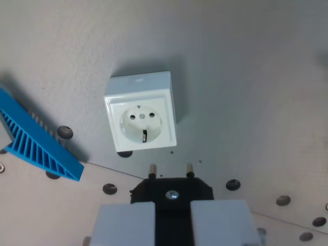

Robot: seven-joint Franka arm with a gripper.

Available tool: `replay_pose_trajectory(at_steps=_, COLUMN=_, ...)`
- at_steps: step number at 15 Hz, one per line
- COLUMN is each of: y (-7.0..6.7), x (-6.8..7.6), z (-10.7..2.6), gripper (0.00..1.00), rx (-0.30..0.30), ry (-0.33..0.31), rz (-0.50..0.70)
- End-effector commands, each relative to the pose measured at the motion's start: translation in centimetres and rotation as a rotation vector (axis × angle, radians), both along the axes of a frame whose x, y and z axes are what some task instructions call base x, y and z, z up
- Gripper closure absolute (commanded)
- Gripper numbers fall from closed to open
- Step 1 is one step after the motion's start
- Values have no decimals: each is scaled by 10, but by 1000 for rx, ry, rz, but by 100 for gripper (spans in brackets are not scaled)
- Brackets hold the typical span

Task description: Move above the white socket

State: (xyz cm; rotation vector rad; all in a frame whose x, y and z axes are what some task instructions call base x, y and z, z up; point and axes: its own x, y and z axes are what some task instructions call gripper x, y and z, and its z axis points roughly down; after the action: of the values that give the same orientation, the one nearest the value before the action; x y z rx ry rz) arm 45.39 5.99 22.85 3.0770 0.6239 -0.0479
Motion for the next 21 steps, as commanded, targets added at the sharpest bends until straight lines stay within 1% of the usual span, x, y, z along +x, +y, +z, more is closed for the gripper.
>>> replay_pose_trajectory(at_steps=1, y=1, x=-8, z=-16, gripper=100, rx=23, ry=-99, rz=57)
replay_pose_trajectory(at_steps=11, y=4, x=-30, z=-68, gripper=100, rx=21, ry=-94, rz=84)
replay_pose_trajectory(at_steps=16, y=6, x=-38, z=-87, gripper=100, rx=19, ry=-93, rz=93)
replay_pose_trajectory(at_steps=21, y=6, x=-46, z=-103, gripper=100, rx=19, ry=-102, rz=98)
